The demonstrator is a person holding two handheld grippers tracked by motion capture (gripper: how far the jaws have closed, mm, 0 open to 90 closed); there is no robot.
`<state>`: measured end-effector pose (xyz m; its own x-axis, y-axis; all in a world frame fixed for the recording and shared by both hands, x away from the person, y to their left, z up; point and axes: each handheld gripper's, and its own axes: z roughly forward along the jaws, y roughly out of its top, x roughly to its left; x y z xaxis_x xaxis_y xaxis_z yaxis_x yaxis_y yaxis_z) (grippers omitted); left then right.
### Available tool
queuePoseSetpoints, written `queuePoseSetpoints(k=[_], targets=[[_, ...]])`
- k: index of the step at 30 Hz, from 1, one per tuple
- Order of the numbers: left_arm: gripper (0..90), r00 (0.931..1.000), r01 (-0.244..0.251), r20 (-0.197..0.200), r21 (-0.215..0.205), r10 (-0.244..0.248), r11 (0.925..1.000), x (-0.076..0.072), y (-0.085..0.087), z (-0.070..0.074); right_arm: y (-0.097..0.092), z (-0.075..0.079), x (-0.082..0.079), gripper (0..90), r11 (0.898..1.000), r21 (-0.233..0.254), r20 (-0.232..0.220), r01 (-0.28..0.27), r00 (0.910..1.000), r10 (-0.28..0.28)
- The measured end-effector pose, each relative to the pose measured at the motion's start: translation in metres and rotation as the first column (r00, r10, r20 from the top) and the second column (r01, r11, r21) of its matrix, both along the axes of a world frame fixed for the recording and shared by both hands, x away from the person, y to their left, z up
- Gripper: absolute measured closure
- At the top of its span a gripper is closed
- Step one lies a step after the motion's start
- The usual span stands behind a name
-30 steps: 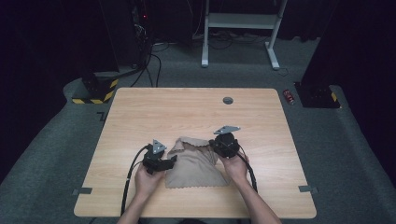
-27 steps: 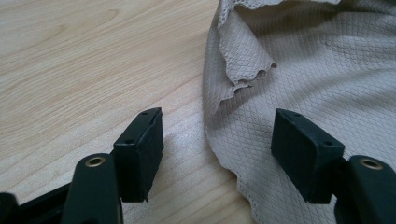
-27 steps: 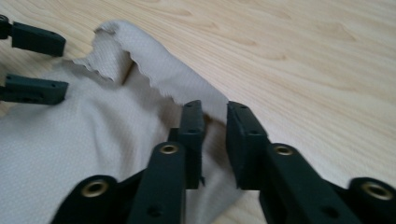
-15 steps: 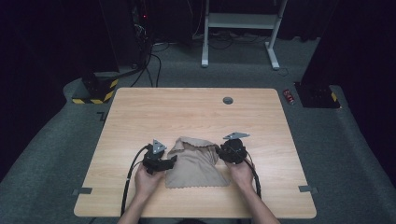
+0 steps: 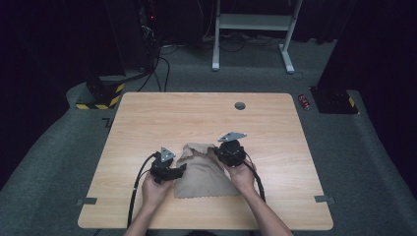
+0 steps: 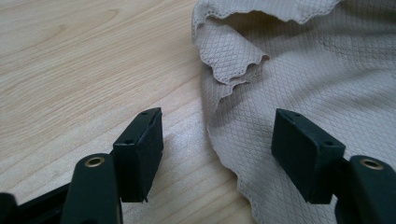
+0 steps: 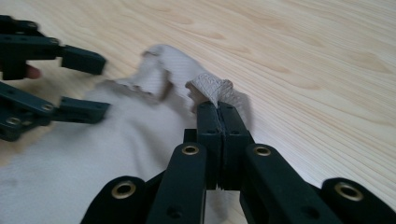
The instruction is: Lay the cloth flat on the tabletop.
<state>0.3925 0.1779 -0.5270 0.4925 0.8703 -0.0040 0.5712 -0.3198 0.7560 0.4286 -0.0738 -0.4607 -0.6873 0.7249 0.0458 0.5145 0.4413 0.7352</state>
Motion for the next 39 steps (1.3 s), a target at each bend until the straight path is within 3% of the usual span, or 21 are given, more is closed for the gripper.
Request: queuePoseSetpoints(k=[4,7,10,16,18,23,32,35,39], targets=[[34.3,1.0,0.001,0.0,0.001,-0.001,1.0,0.0,0.0,0.0,0.027,-0.009,0.0,88.6,0.998,-0.036,-0.027,-0.057,0.9981,0.056],[34.3,1.0,0.0,0.0,0.0,0.0,1.0,0.0,0.0,0.0,0.047,-0.023,-0.003,86.2,0.989,-0.088,-0.068,-0.119,0.9912,0.113],[34.2,1.0,0.001,0.0,0.001,-0.001,1.0,0.0,0.0,0.0,0.054,-0.03,-0.006,81.8,0.985,-0.085,-0.088,-0.148,0.9861,0.141],[34.2,1.0,0.001,0.0,0.002,-0.001,1.0,0.0,0.0,0.0,0.031,-0.01,-0.01,82.4,0.996,-0.014,-0.032,-0.091,0.9954,0.09],[34.2,1.0,0.001,0.0,0.001,-0.001,1.0,0.0,0.0,0.0,0.023,-0.007,-0.009,82.8,0.997,-0.022,-0.016,-0.072,0.9973,0.072],[34.1,1.0,0.0,0.0,0.0,0.0,1.0,0.0,0.0,0.0,0.009,-0.017,-0.004,79.9,0.999,-0.024,-0.058,-0.024,0.9981,0.023],[33.9,1.0,0.0,0.0,0.002,0.0,1.0,0.0,0.0,0.0,0.018,-0.042,0.007,73.1,1.0,-0.027,-0.163,-0.012,0.9866,0.008],[33.9,1.0,0.0,0.0,0.002,0.0,1.0,0.0,0.0,0.0,0.02,-0.046,0.008,76.9,0.999,-0.032,-0.167,-0.019,0.9858,0.013],[33.9,1.0,0.0,0.0,0.002,0.0,1.0,0.0,0.0,0.0,0.023,-0.046,0.008,88.3,0.999,-0.037,-0.16,-0.028,0.987,0.022]])
